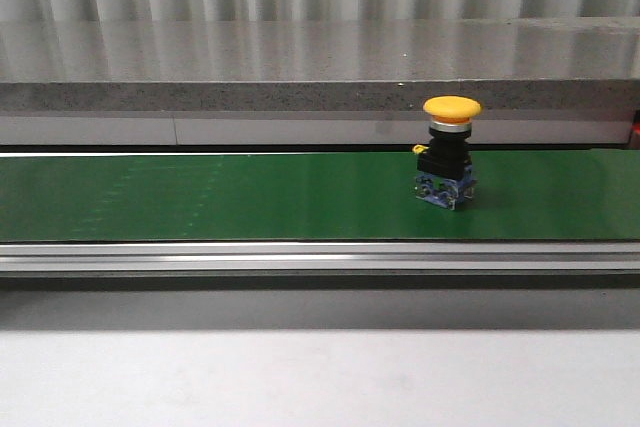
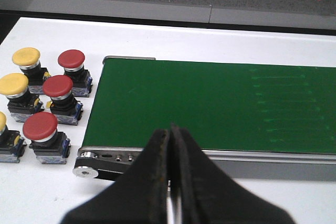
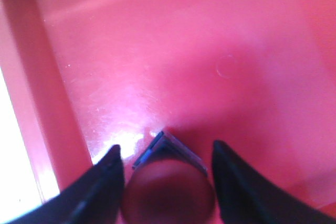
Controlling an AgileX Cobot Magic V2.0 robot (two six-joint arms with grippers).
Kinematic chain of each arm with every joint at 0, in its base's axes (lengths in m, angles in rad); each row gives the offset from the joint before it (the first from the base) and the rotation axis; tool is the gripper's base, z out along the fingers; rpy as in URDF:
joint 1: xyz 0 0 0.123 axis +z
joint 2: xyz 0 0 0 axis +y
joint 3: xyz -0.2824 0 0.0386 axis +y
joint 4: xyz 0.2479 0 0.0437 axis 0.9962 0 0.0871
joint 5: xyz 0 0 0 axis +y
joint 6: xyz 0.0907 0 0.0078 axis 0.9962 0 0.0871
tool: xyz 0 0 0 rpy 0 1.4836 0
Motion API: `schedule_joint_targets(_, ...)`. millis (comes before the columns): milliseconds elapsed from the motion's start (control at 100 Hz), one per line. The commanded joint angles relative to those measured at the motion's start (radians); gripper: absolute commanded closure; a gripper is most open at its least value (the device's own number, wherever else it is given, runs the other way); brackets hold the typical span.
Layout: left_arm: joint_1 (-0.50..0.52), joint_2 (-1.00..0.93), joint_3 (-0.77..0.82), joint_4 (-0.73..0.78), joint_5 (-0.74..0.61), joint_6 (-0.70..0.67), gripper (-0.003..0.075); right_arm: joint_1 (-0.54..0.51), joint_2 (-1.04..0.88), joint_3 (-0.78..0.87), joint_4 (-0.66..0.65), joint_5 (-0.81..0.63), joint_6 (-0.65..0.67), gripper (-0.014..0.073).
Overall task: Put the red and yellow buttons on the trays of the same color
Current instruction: 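Carry the red button into the red tray and open the right gripper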
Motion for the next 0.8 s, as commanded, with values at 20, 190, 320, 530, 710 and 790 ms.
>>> schedule_joint_targets(20,-0.007,0.003,-0.026,-0.007,-0.074,-0.002,0.0740,-0.005,-0.054,-0.030,-0.005,-0.035,-0.001,0.0012)
schedule_joint_targets(190,-0.007,0.003,-0.026,-0.007,-0.074,-0.002,0.0740,-0.005,-0.056,-0.030,-0.005,-0.035,-0.001,-0.0052)
schedule_joint_targets(320,-0.007,0.003,-0.026,-0.007,-0.074,-0.002,0.0740,-0.005,-0.080,-0.031,-0.011,-0.028,-0.002,-0.0052)
schedule_joint_targets(530,-0.007,0.003,-0.026,-0.007,-0.074,-0.002,0.0740,-0.005,-0.186,-0.029,-0.017,0.002,-0.007,-0.0052)
schedule_joint_targets(710,-0.007,0.003,-0.026,-0.007,-0.074,-0.002,0.0740,0.013,-0.308,-0.027,-0.017,0.064,-0.025,-0.0052)
schedule_joint_targets(790,-0.007,0.003,-0.026,-0.007,-0.074,-0.002,0.0740,0.031,-0.362,-0.027,-0.017,0.102,-0.025,-0.0052)
